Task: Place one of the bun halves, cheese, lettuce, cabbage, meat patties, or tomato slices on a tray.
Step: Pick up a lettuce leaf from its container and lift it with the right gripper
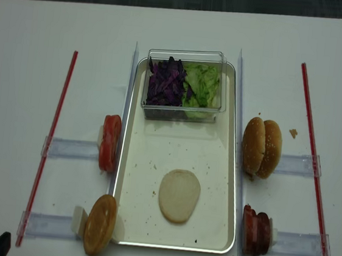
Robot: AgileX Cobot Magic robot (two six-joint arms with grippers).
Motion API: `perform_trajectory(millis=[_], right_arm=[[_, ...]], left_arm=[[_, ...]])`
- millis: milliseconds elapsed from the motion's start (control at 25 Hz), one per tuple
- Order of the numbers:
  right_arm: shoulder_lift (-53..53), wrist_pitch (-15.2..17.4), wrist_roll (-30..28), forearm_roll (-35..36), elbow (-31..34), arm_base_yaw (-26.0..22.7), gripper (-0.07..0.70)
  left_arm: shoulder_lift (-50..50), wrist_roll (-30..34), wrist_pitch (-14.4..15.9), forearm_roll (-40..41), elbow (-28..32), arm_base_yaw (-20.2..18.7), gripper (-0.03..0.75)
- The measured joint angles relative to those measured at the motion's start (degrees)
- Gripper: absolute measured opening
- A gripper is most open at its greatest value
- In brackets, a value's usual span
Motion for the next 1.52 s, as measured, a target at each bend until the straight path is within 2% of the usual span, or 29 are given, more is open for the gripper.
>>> perform_trajectory(millis=[1240,1520], right_arm=[[0.0,0.0,0.0,0.0,0.0,0.0,0.686],[1.27,0.0,0.0,0.0,0.0,0.0,0.638]], left_arm=[[0.0,0.0,0.0,0.0,0.0,0.0,0.554],[0.0,0.0,0.0,0.0,0.0,0.0,0.554]])
